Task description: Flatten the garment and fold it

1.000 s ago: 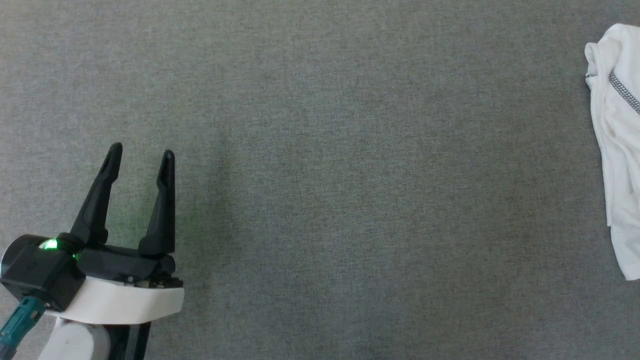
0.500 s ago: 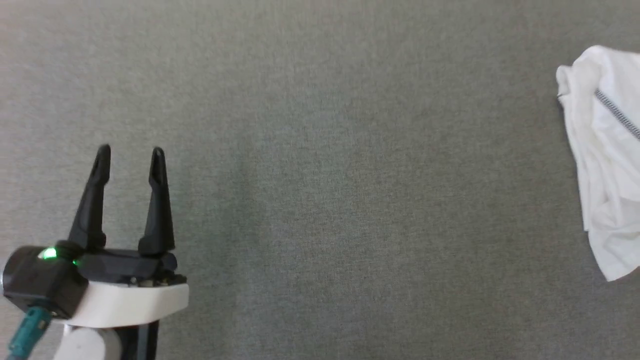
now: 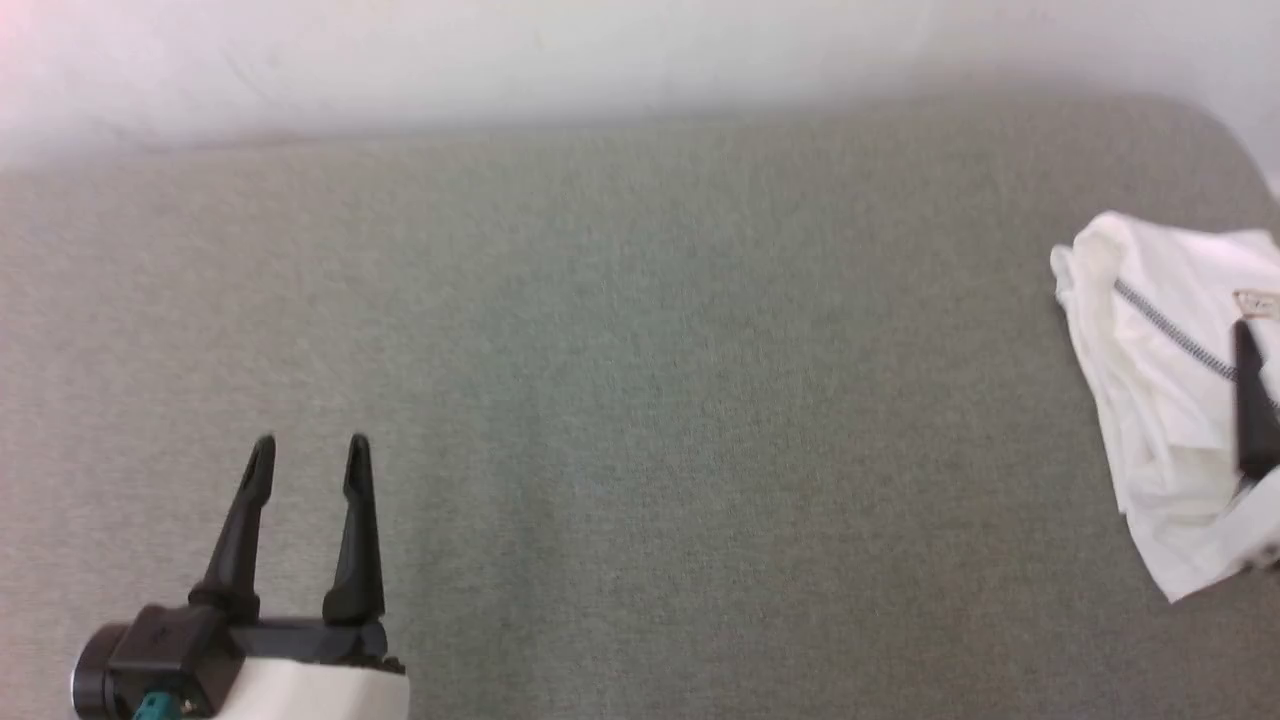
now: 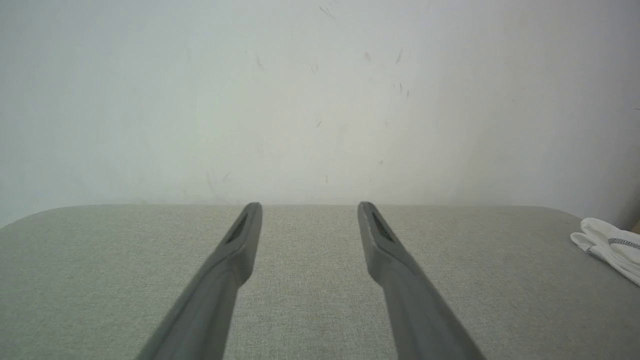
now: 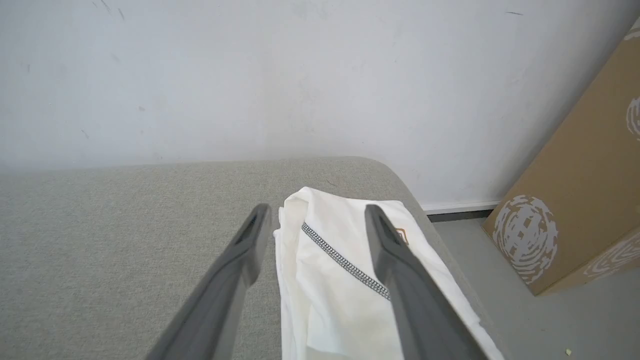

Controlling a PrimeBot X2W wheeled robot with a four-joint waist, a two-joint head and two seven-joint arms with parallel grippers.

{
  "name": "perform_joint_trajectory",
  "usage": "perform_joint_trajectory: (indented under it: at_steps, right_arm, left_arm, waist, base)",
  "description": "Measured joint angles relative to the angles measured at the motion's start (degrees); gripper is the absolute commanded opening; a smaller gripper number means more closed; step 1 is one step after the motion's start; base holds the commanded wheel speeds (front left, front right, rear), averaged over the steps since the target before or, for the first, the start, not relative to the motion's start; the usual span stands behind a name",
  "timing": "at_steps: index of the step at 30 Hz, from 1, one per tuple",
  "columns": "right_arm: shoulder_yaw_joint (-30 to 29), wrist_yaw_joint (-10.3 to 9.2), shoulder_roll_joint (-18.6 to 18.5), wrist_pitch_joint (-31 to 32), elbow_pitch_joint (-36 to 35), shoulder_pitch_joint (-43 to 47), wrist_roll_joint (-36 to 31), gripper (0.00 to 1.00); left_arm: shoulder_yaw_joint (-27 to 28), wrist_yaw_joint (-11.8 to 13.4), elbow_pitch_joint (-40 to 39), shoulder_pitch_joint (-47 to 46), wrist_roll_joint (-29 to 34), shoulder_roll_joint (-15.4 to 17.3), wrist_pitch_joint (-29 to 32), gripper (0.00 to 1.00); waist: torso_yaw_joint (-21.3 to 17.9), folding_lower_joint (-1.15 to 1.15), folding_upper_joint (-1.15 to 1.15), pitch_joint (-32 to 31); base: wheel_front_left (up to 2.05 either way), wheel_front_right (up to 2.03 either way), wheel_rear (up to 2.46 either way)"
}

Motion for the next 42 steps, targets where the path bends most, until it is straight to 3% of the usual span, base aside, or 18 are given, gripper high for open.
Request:
perform_joint_trajectory:
  at_steps: [7, 17, 35, 36, 42]
  right_arm:
    - [2.71, -0.01, 6.24, -9.87, -3.91, 8.21, -1.43, 1.00]
    - [6.79, -0.01, 7.93, -22.16, -3.13, 15.65, -3.08, 1.00]
    - [8.00, -0.01, 7.97, -27.07, 5.09, 18.46, -3.78, 1.00]
    - [7.99, -0.01, 7.97, -27.11, 5.14, 18.45, -3.77, 0.00]
    - [8.08, -0.01, 7.93, -26.96, 5.13, 18.45, -3.77, 0.00]
  left_arm:
    - [1.24, -2.02, 1.34, 3.89, 0.01, -1.92, 0.01, 1.00]
    - [1.74, -2.52, 4.14, 6.28, 1.49, -4.03, 0.01, 1.00]
    - [2.02, -2.80, 6.37, 9.80, 4.41, -6.86, 0.01, 1.00]
    - [2.26, -2.80, 6.32, 9.79, 4.44, -7.08, 0.02, 0.00]
    - [2.09, -2.80, 6.37, 9.76, 4.39, -7.05, 0.09, 0.00]
  waist:
    - [1.34, 0.00, 0.00, -5.41]
    - [3.47, 0.01, 0.00, -10.40]
    - [3.77, 0.02, 0.00, -13.20]
    - [3.70, 0.02, 0.00, -13.19]
    - [3.69, 0.02, 0.00, -13.19]
  base:
    - [0.00, 0.00, 0.00]
    - [0.00, 0.00, 0.00]
    - [0.00, 0.00, 0.00]
    - [0.00, 0.00, 0.00]
    - [0.00, 0.00, 0.00]
